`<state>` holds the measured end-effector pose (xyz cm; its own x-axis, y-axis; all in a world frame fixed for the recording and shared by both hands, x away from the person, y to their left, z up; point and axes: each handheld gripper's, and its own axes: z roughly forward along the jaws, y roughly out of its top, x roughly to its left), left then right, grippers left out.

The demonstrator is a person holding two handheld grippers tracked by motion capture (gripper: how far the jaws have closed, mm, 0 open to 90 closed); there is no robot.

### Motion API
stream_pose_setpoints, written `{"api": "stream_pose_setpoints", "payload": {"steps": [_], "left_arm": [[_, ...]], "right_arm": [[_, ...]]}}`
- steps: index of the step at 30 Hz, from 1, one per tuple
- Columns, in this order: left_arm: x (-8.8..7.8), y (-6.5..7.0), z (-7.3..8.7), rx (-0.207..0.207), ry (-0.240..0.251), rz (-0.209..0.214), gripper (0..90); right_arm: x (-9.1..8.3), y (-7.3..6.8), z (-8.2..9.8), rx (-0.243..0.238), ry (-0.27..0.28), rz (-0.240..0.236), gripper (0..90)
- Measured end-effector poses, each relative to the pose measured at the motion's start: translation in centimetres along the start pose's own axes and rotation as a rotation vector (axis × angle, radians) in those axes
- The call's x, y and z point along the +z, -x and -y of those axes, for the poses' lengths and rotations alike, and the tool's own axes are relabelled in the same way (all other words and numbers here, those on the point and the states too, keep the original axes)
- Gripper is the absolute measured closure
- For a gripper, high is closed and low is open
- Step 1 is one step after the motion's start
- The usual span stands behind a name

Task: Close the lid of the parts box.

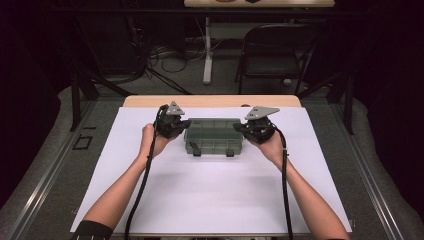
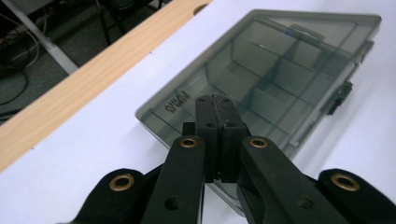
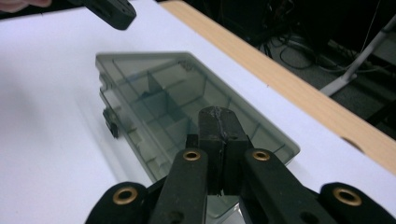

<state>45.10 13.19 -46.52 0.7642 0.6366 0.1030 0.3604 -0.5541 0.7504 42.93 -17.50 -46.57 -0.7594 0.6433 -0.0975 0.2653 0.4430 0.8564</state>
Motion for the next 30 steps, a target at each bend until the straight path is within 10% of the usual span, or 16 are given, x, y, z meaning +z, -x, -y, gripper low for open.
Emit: {"api": "stream_pose_setpoints", "payload": {"steps": [30], "left_arm": [[2.4, 1.7, 3.1, 0.053, -0.076, 0.062, 90.0]], "right_arm": [[3.4, -1.6, 3.3, -0.025, -0.156, -0.031, 89.9]]}}
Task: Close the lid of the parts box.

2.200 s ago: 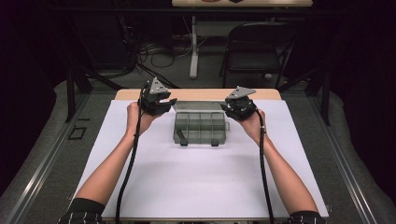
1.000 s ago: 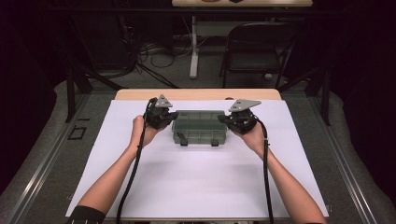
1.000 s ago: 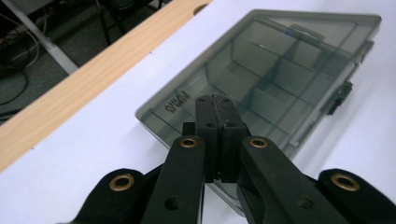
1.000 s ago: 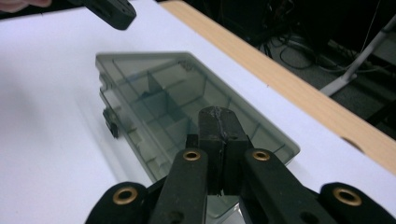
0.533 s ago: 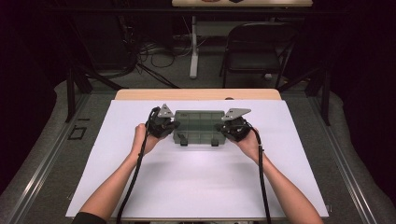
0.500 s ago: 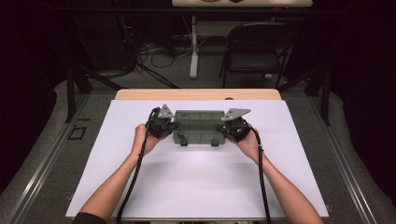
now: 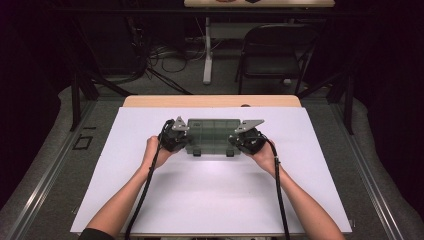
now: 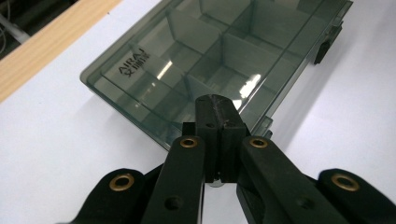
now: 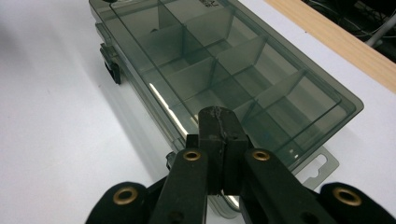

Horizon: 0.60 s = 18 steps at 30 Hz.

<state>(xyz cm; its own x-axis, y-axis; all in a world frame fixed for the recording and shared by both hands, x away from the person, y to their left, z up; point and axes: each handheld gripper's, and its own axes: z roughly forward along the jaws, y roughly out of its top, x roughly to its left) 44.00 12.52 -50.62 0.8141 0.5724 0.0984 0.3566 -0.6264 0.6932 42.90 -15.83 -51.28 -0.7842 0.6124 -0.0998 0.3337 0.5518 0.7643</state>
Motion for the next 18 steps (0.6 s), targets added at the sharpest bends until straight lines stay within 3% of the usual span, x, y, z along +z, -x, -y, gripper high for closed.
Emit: {"api": "stream_pose_setpoints", "payload": {"steps": [15, 18], "left_arm": [[0.32, -0.13, 0.21, -0.003, -0.006, -0.002, 90.0], [0.72, -0.08, 0.38, 0.004, -0.03, 0.005, 90.0]], "right_arm": [[0.01, 0.13, 0.22, 0.007, 0.001, -0.002, 90.0], [0.24, 0.06, 0.43, 0.001, -0.01, -0.005, 90.0]]}}
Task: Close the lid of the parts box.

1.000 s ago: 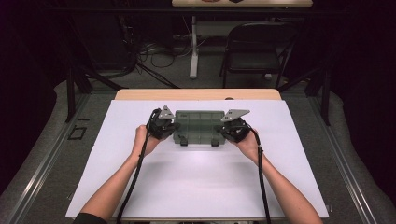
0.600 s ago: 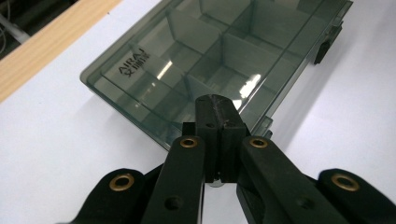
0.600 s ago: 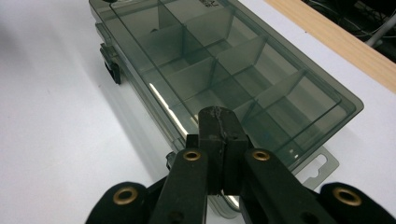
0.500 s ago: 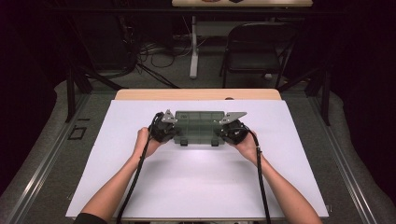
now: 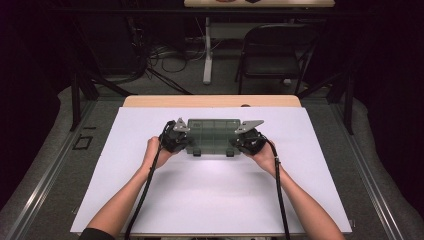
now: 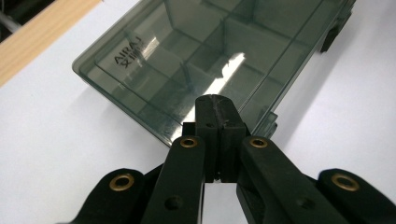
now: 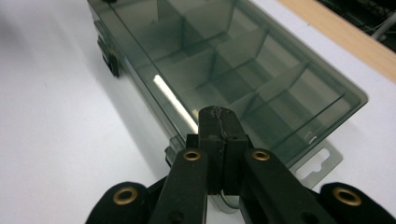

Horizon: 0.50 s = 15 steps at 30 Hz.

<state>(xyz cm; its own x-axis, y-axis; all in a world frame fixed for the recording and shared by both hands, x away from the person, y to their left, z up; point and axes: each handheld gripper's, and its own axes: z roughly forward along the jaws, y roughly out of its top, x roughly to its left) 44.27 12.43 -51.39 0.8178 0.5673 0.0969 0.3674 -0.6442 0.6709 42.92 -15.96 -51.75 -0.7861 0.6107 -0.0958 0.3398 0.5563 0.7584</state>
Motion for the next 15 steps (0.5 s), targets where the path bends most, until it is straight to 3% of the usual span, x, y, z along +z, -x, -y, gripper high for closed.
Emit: {"api": "stream_pose_setpoints", "payload": {"steps": [13, 15], "left_arm": [[0.06, -0.35, 0.15, -0.015, 0.015, 0.006, 90.0], [-0.01, -0.39, 0.11, -0.018, 0.01, 0.003, 89.0]], "right_arm": [[0.17, 0.03, 0.19, 0.015, 0.001, -0.007, 89.9], [0.16, -0.01, 0.15, 0.017, -0.001, -0.003, 85.9]]}}
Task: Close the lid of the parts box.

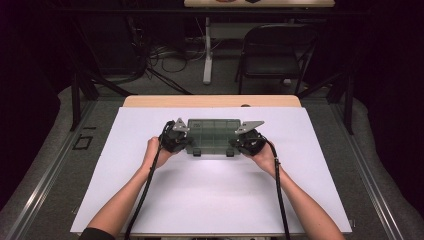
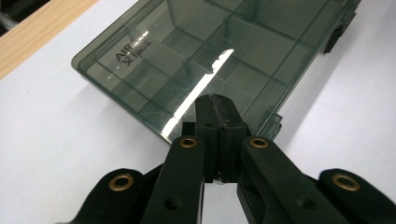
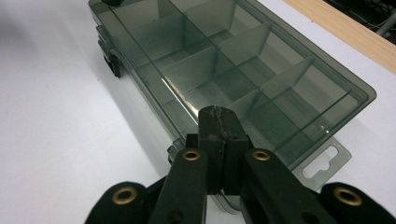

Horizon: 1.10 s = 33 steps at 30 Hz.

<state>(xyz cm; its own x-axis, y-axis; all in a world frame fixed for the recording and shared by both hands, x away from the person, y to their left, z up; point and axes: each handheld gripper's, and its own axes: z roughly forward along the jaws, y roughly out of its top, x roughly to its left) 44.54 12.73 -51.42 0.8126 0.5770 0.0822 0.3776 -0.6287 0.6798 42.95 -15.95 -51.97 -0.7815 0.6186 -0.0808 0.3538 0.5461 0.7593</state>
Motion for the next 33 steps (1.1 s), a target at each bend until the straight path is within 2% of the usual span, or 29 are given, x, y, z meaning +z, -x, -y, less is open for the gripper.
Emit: {"api": "stream_pose_setpoints", "payload": {"steps": [4, 7, 8, 11, 14, 23, 28, 33], "left_arm": [[-0.2, -0.1, -0.2, -0.017, -0.006, -0.007, 70.9], [-0.6, -0.2, -0.2, -0.046, -0.023, -0.01, 49.6], [-0.9, -0.2, -0.1, -0.057, -0.033, 0.006, 45.1], [-1.5, -0.2, 0.1, -0.052, -0.056, 0.015, 30.4], [-2.3, 0.1, 0.4, -0.045, -0.074, 0.005, 20.1], [-4.1, 1.3, 1.3, -0.018, -0.107, -0.009, 7.8], [-4.8, 2.2, 2.2, -0.011, -0.129, -0.009, 1.8], [-5.9, 2.7, 3.1, -0.025, -0.127, -0.001, 0.3]], "right_arm": [[0.0, 0.0, -0.1, 0.017, 0.002, -0.007, 70.4], [-0.3, -0.1, -0.4, 0.039, -0.01, -0.016, 50.6], [-0.4, -0.1, -0.4, 0.048, -0.008, -0.021, 45.0], [-1.3, -0.1, -0.6, 0.073, -0.003, -0.038, 30.3], [-2.1, -0.3, -0.5, 0.087, -0.029, -0.057, 18.0], [-4.6, -0.9, 0.9, 0.106, -0.087, -0.079, 4.3], [-5.9, -1.8, 1.7, 0.098, -0.102, -0.083, 1.2], [-6.9, -2.7, 2.4, 0.089, -0.108, -0.083, 0.0]]}}
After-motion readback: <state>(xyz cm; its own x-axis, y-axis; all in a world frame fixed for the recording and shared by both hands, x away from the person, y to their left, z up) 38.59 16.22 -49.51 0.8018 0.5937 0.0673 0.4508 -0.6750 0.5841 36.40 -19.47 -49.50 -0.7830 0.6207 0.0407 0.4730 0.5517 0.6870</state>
